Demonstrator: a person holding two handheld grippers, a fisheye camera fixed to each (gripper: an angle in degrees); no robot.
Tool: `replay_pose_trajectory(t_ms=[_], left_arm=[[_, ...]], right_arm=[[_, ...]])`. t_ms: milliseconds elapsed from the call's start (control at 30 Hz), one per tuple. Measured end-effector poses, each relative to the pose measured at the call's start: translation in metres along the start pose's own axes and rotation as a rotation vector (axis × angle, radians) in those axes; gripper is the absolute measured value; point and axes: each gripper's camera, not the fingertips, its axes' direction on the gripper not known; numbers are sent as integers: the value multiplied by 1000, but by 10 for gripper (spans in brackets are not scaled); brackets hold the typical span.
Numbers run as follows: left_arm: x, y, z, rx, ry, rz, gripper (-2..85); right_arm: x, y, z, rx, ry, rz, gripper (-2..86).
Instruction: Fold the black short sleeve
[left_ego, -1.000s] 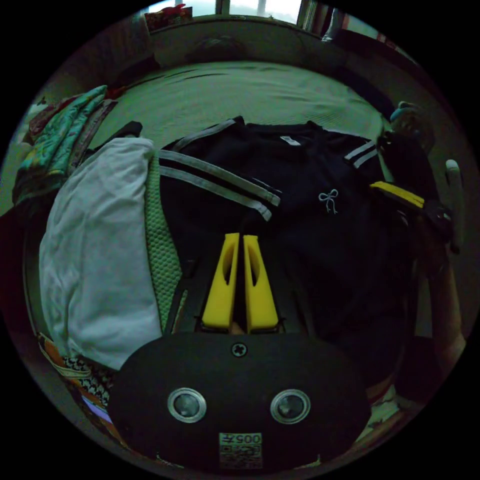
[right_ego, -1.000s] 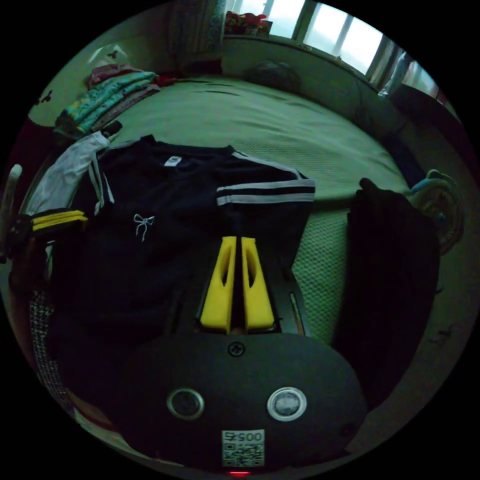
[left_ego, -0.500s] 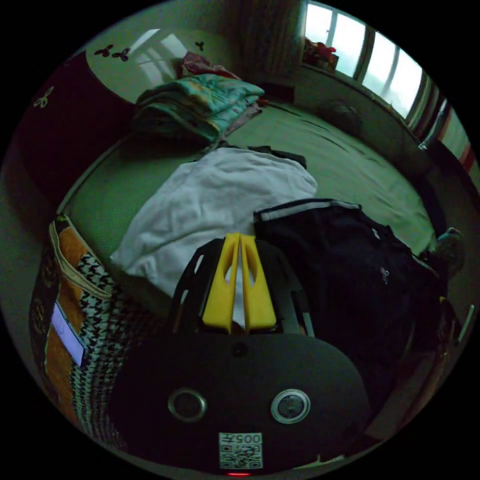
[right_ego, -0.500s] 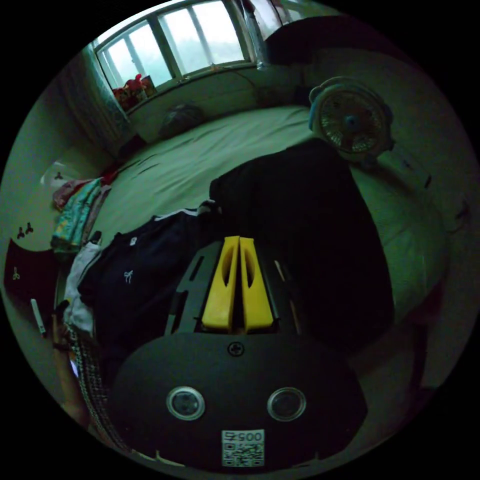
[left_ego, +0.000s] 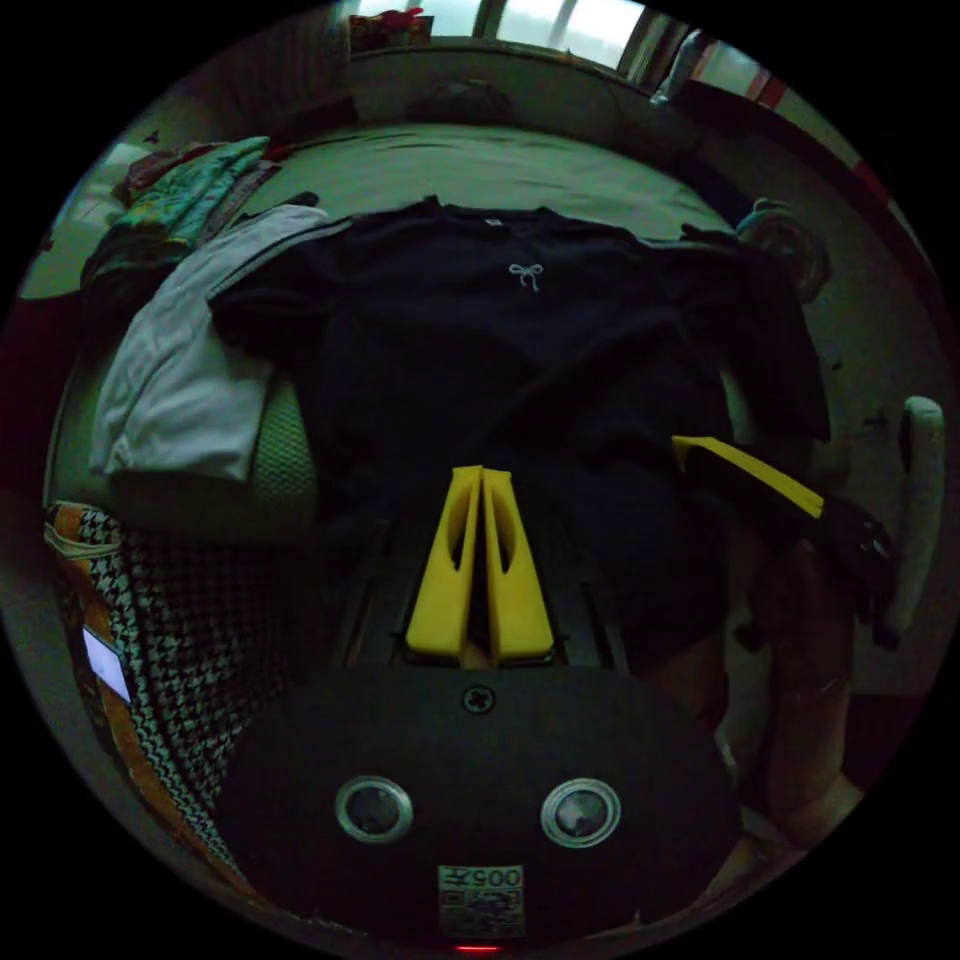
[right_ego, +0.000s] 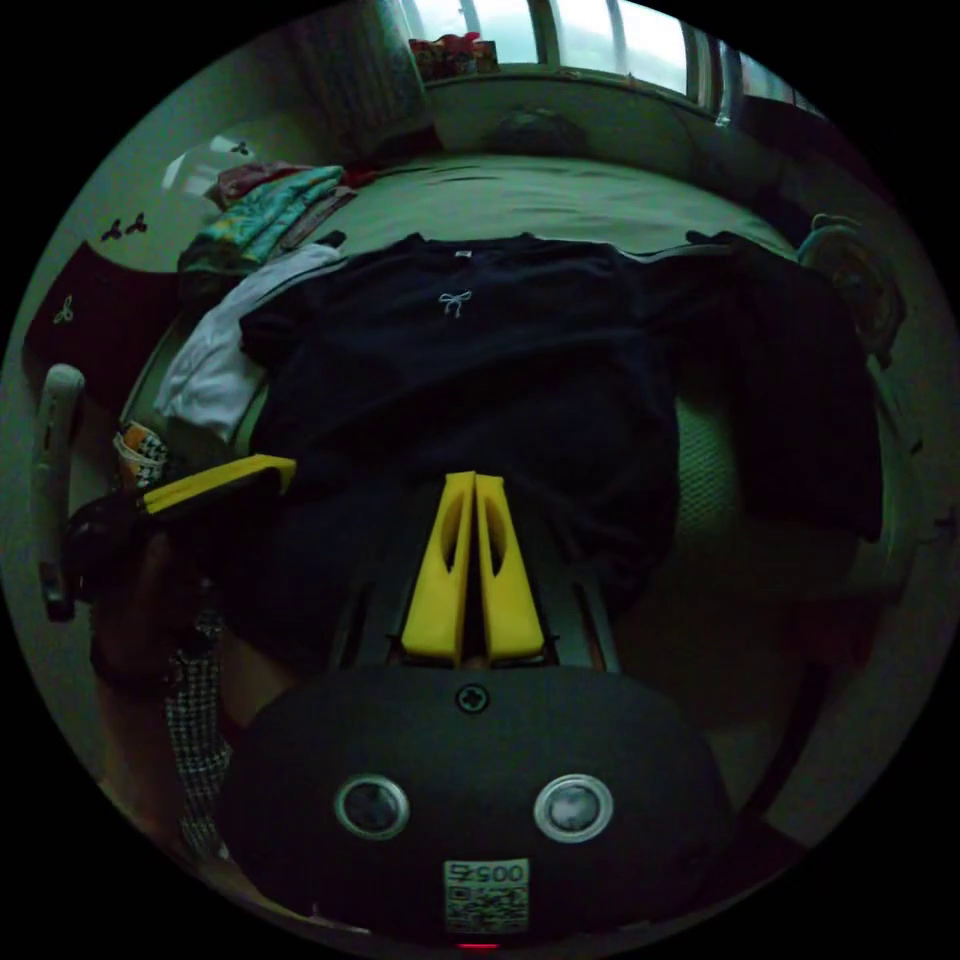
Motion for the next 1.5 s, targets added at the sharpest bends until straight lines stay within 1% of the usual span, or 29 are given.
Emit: replay_pose_trajectory(t_ms=[67, 200, 333, 567, 833, 1133, 1300, 1500], left_arm=[[7, 8, 0, 38, -20, -1, -7], [21, 16, 1, 53, -40, 25, -7], [26, 20, 3, 50, -7, 12, -7], [42, 31, 6, 56, 3, 28, -7], [45, 44, 8, 56, 89, -9, -7], [45, 56, 12, 60, 171, -47, -7], [53, 62, 13, 58, 149, -40, -7], [60, 69, 15, 56, 131, -36, -7]], right_arm=[[-10, 8, 3, 33, 37, -13, -11], [-26, 14, 9, 39, 57, -40, -10], [-37, 16, 16, 39, 35, -61, -10], [-47, 23, 24, 39, -2, -29, -10], [-76, 31, 35, 38, 62, -69, -10], [-94, 39, 44, 35, 74, -66, -9], [-104, 43, 48, 34, 99, -79, -9], [-108, 47, 52, 34, 85, -68, -9]])
